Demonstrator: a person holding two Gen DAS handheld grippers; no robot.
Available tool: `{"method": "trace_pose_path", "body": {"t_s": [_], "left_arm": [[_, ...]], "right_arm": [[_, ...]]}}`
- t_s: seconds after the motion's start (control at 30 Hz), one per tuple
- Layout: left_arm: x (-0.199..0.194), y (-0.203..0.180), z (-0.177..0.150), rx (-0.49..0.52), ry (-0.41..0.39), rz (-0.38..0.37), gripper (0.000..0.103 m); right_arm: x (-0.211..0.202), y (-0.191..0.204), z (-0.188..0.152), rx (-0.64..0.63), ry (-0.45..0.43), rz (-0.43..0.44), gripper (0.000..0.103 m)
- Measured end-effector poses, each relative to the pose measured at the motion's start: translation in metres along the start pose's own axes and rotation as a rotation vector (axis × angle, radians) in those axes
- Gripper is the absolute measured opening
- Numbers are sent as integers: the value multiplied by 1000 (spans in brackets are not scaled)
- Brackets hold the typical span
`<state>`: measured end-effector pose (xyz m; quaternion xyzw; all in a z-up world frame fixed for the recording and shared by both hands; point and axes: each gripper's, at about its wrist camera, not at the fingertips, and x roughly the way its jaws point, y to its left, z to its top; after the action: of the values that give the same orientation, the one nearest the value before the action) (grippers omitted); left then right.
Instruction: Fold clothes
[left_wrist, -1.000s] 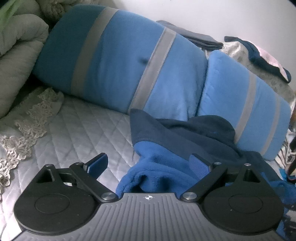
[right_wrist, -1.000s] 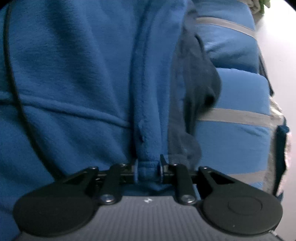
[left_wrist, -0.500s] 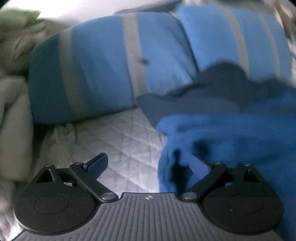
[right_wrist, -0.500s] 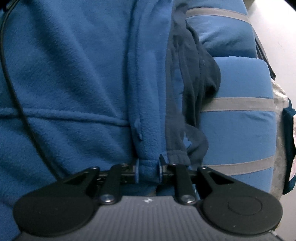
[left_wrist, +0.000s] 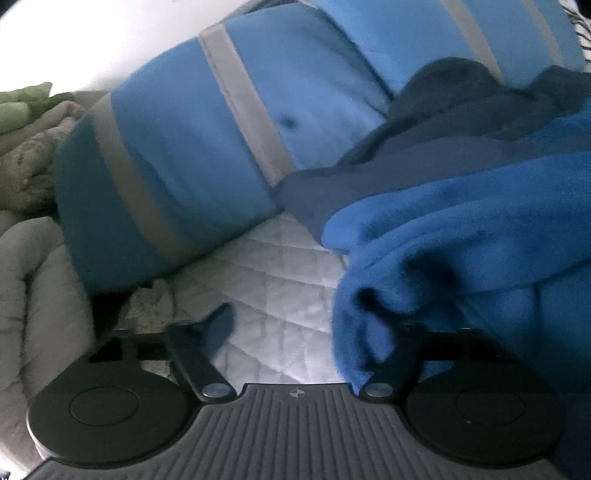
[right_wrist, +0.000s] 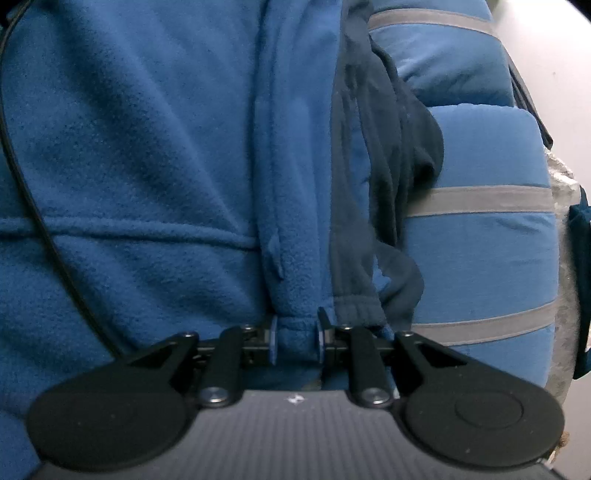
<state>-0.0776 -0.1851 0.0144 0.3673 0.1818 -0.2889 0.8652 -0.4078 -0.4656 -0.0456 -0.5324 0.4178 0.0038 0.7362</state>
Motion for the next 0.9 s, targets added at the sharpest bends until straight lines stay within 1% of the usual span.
{"method": "trace_pose_path", "body": {"t_s": [0.03,0.1,0.13,0.23,0.33,0.43,0.5,0.53,0.57,0.63,0.73,0.9], "left_arm": [[0,-1,-1,10,3,-6,39],[0,-1,-2,29,4,-13,30],[-1,0,-3,32,-2,-10,27],[1,8,-9,11,-15,-30,24],[7,8,-19,37,2,-62,24],[3,0,-25,117,-11,-60,24],[-4,-4,-28,175,-31,-52,26],[-8,-7,-30,212,-45,-41,28],[-12,-10,-32,255,-58,-25,33],[-20,-18,-37,351,-81,7,57],[-36,-26,-42,451,-136,-10,61],[-51,-46,-40,569,-217,-19,62]], "right_arm": [[0,0,0,2,1,2,20],[1,0,-1,6,4,11,20],[2,0,-1,9,7,17,20],[6,0,-5,17,19,56,16],[9,1,-8,30,21,80,14],[7,1,-7,38,23,83,14],[7,1,-6,39,25,83,14],[7,1,-6,40,26,83,14],[8,0,-5,37,28,81,14],[7,1,-5,38,32,81,14],[6,1,-4,38,37,80,15],[5,4,-2,18,48,71,15]]}}
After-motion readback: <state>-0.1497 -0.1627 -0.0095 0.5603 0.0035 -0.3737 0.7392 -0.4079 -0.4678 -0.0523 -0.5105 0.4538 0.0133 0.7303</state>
